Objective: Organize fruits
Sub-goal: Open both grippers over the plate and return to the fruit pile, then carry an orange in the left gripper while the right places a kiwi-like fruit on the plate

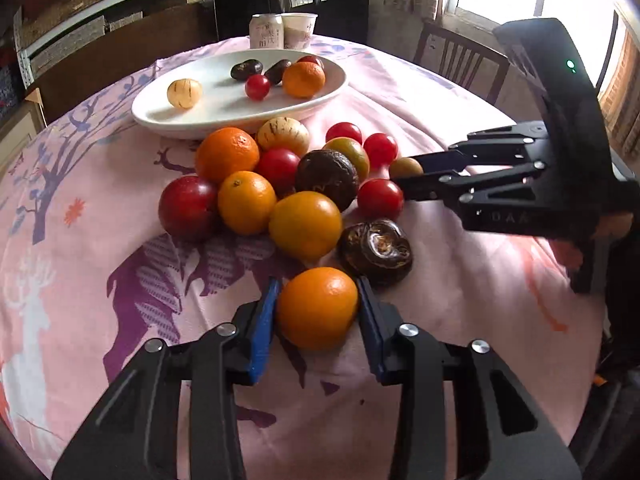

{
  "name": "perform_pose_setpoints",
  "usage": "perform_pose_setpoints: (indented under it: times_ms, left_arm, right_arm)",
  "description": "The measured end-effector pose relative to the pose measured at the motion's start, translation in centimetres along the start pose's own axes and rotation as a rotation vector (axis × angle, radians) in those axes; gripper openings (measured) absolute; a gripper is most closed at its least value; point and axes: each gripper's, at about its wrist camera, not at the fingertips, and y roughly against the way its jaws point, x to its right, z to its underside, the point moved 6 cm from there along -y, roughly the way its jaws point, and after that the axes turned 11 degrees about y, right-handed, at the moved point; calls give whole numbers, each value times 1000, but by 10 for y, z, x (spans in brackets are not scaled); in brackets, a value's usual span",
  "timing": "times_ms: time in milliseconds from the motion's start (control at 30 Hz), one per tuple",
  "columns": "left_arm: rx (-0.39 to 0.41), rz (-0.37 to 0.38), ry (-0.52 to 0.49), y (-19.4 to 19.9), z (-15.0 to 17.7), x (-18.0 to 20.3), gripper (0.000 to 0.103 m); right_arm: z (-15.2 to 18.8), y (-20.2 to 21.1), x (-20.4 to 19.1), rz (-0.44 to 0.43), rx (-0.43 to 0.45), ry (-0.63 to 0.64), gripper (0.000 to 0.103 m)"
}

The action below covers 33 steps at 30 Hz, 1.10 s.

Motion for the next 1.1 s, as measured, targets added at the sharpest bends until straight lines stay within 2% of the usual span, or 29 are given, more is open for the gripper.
perform_pose_setpoints:
  times_ms: [67, 133, 200, 267, 367, 467, 533, 567, 600, 633, 667, 700, 767, 833, 933, 1033, 1100]
  left_arm:
    - [-21, 21, 17, 4, 1, -2, 37]
    - [-14, 35, 44, 14, -5, -8, 37]
    - [34, 17, 53, 25, -24, -15, 37]
    - [98, -30, 69, 30, -55, -24, 37]
    - [140, -156, 112, 12, -107, -44, 37]
    - [105, -159, 196, -15, -136, -60, 37]
    - [106, -187, 186, -31, -147, -64, 37]
    - [107, -218, 165, -38, -151, -66, 38]
    - [106, -242, 160, -44, -153, -69, 39]
    - [92, -253, 165, -49, -153, -73, 57]
    - [107, -224, 158, -46, -152, -73, 69]
    - [112, -236, 163, -41, -150, -75, 99]
    - [123, -289, 179, -25, -139, -78, 98]
    - [121, -259, 121, -9, -126, -71, 99]
    - [141, -308, 56, 17, -105, -66, 99]
    - [170, -292, 23, 35, -86, -64, 99]
    - [151, -378, 26, 35, -76, -73, 99]
  right_arm:
    - [-1, 12, -4, -18, 23, -22, 27]
    - [-10, 33, 2, 26, 72, -20, 27]
    - [-30, 52, 14, 86, 145, 0, 27]
    - [-56, 55, 28, 137, 185, 6, 27]
    - [-97, 27, 46, 138, 175, -11, 27]
    - [-117, -7, 53, 90, 135, -21, 27]
    - [-118, -23, 50, 72, 100, 0, 27]
    - [-117, -29, 51, 73, 85, 5, 29]
    - [-113, -30, 53, 101, 69, -4, 55]
    - [-109, -27, 57, 124, 70, -19, 74]
    - [-105, -21, 58, 128, 92, -32, 91]
    - [-100, -13, 59, 124, 107, -31, 91]
    - [-86, 2, 58, 138, 103, -19, 92]
    - [-67, 13, 51, 137, 96, 12, 97]
    - [-38, 18, 40, 165, 59, 41, 98]
    - [-18, 15, 35, 126, 55, 4, 98]
    - [-14, 9, 35, 125, 51, -10, 98]
